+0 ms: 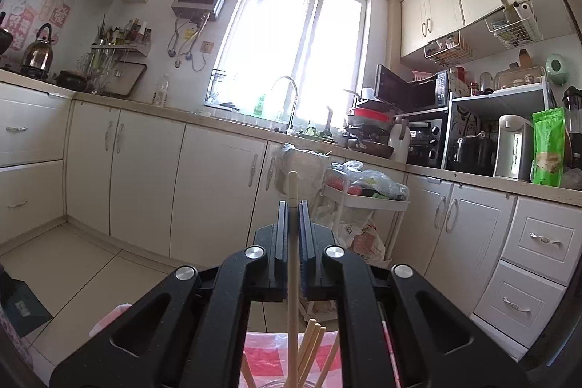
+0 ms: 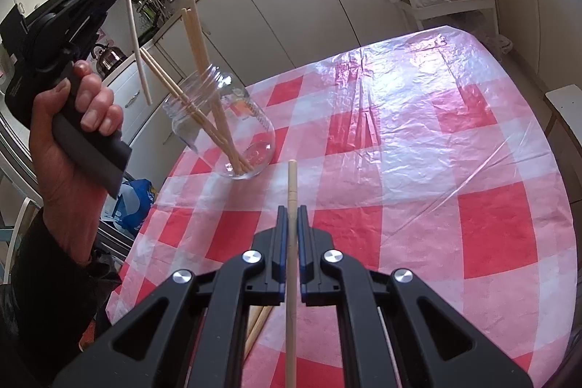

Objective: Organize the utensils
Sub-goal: 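Lift both held chopsticks up over the glass jar, then lower the right chopstick into the jar and open while the left releases its chopstick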

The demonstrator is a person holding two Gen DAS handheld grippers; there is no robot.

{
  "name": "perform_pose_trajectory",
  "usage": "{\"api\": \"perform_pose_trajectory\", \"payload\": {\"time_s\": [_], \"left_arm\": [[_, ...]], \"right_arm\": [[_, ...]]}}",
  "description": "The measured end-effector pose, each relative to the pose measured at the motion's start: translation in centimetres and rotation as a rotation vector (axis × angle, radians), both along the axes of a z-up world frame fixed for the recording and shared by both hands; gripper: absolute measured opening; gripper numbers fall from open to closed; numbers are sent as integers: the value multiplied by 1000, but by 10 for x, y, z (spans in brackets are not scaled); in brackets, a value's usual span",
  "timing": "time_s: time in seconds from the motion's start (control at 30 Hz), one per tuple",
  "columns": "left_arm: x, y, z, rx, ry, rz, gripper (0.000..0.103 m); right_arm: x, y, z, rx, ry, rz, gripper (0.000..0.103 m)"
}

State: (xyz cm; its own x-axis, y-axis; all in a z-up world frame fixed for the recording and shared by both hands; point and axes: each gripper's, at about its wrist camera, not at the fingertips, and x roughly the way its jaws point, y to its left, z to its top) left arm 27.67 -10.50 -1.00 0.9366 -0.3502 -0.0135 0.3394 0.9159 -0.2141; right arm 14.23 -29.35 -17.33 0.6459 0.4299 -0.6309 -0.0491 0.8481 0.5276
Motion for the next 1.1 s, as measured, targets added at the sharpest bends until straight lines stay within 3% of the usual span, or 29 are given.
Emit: {"api": "perform_pose_trajectory", "payload": {"time_s": [0.2, 0.53, 0.77, 0.87, 0.93, 1.03, 1.1], "left_arm": [[9, -9, -17, 32, -9, 10, 5], [0, -8, -60, 126, 56, 0, 5], [-17, -9, -83, 248, 139, -21, 7], [-24, -5, -86, 260, 170, -36, 9], [-31, 0, -85, 264, 185, -41, 17], [-51, 15, -80, 242, 179, -15, 46], [-65, 31, -83, 198, 188, 5, 54]], "right_arm": [[2, 2, -1, 2, 2, 4, 6], [2, 0, 1, 7, -13, -11, 6], [-4, -5, 19, 35, -96, -40, 6], [-8, -4, 32, 32, -147, -50, 6], [-8, -3, 42, 38, -180, -63, 6], [-5, 0, 67, 60, -259, -92, 6], [2, 4, 86, 86, -320, -118, 6]]}}
